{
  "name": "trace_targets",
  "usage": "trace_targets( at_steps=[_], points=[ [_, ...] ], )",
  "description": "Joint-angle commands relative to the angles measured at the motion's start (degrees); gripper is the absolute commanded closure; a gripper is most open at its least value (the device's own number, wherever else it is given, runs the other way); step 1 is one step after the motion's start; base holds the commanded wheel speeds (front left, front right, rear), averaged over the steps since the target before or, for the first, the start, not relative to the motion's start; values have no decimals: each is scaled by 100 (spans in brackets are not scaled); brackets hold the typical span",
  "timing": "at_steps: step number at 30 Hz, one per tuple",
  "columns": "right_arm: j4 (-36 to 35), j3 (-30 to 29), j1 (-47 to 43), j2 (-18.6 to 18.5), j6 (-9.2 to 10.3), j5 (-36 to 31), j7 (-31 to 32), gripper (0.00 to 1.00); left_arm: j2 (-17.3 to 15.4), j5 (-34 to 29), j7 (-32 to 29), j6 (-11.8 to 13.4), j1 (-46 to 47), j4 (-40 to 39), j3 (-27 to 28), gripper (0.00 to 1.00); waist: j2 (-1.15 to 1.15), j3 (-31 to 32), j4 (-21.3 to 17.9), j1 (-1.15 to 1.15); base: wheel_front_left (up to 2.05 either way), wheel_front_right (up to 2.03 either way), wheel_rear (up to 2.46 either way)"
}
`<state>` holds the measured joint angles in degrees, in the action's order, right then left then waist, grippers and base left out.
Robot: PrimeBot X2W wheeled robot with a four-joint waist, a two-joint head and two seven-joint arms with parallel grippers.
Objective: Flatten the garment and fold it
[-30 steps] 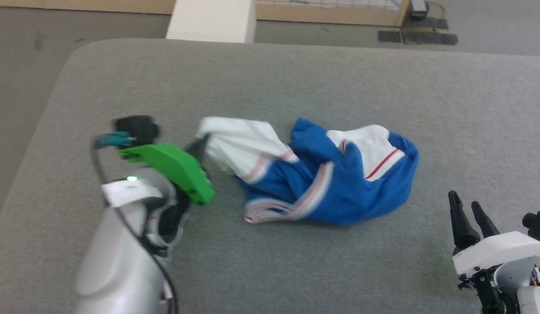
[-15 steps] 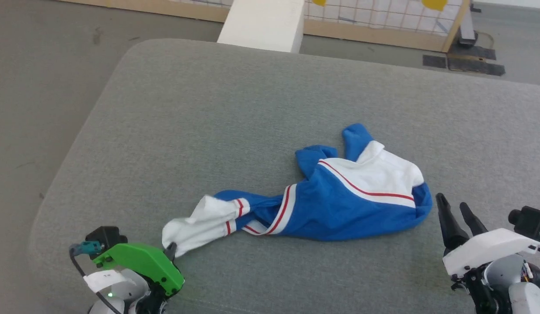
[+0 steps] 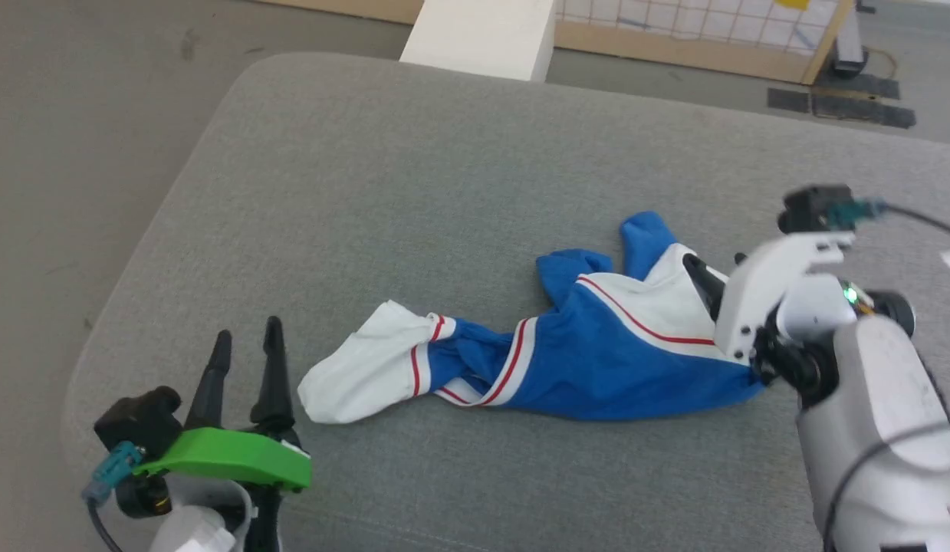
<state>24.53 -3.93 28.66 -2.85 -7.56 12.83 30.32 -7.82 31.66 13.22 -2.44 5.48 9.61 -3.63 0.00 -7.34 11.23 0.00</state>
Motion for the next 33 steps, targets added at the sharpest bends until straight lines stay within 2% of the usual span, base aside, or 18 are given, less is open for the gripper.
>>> trace_targets(
  at_steps=[1,4,6,12,20,21,22,23,28,33],
  points=[
    [159,-15,205,-3,8,-238,179,0,50,-72,84,-83,-55,-3,-13,0,0,-132,140,0,0,0,0],
    [464,-85,591,-3,8,-741,572,0,139,-187,153,-193,-55,22,-56,0,0,-305,299,0,0,0,0],
    [610,-120,758,-3,8,-845,765,0,185,-234,167,-242,-22,46,-51,0,0,-434,387,0,0,0,0],
    [725,-387,952,-3,8,-1697,1004,0,339,-409,175,-386,210,-92,32,0,0,-751,697,0,0,0,0],
    [764,-332,934,-3,8,-1821,1160,0,451,-519,177,-476,310,-195,129,0,0,-947,789,0,0,0,0],
    [762,-312,933,-3,8,-1807,1179,22,457,-524,177,-480,319,-187,137,0,0,-953,779,0,0,0,0],
    [734,-276,939,-3,8,-1795,1160,63,463,-524,177,-485,335,-180,141,0,0,-955,762,0,0,0,0],
    [699,-232,945,-3,8,-1791,1122,100,468,-523,177,-489,346,-174,143,0,0,-946,742,0,0,0,0],
    [507,25,934,-3,8,-1552,1014,100,480,-535,177,-498,355,-108,155,0,0,-833,582,0,0,0,0],
    [-71,280,766,-3,8,-1013,778,100,485,-564,177,-502,312,-61,161,0,0,-631,336,0,0,0,0]
  ],
)
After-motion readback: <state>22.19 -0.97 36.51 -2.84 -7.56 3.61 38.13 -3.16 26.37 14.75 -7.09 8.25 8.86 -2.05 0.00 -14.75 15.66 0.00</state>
